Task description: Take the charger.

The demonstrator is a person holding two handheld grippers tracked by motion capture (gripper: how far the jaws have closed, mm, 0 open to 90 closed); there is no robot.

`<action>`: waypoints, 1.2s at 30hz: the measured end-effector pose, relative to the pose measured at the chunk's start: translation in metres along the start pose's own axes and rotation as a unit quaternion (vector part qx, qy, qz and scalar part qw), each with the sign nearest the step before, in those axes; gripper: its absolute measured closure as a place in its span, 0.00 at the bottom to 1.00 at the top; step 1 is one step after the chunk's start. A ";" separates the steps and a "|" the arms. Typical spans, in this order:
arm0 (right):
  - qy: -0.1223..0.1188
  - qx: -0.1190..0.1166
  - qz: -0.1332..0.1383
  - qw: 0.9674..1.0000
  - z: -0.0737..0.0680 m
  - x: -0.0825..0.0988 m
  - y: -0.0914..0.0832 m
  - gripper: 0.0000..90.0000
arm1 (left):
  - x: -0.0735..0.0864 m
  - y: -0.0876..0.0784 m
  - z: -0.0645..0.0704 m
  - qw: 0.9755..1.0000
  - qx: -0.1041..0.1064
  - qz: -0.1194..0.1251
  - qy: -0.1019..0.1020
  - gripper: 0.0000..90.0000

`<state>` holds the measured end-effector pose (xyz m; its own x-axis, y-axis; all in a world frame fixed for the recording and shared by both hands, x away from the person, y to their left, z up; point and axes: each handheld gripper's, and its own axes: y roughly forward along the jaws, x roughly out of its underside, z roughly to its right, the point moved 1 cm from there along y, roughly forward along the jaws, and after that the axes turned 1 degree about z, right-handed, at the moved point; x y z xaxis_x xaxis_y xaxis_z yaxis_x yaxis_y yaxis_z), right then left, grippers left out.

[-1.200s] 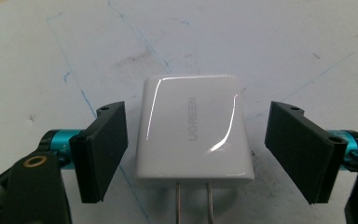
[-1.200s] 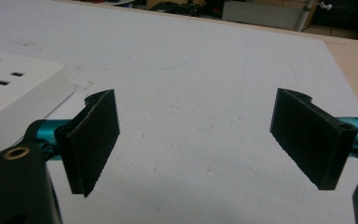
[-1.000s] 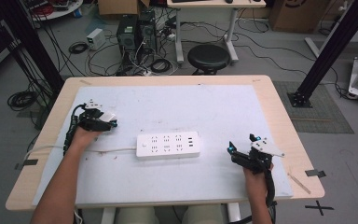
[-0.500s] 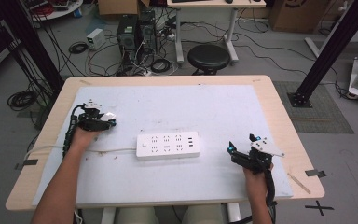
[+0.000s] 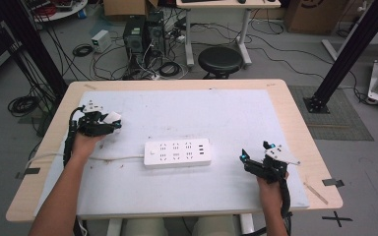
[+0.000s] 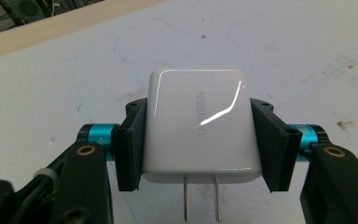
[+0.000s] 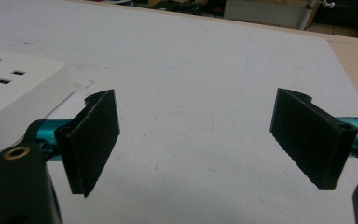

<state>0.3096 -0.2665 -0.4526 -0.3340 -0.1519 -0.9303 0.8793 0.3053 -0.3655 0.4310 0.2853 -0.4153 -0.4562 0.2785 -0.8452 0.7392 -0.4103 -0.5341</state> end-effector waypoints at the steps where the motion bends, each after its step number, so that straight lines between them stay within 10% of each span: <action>1: 0.000 0.000 0.000 1.000 0.000 0.000 0.000 0.18 | 0.000 0.000 0.000 1.000 0.000 0.000 0.000 0.47; 22: -0.001 -0.001 0.001 1.000 0.000 0.000 0.000 0.18 | -0.024 -0.068 0.065 0.997 0.019 0.072 0.037 0.47; 36: -0.006 -0.002 0.003 1.000 -0.001 0.000 -0.001 0.18 | -0.014 -0.075 0.097 0.993 0.057 0.086 0.056 0.47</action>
<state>0.3087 -0.2656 -0.4526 -0.3251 -0.1608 -0.9319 0.8799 0.3096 -0.3604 0.3340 0.2283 -0.3648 -0.2663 0.2877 -0.9200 0.7374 -0.5538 -0.3867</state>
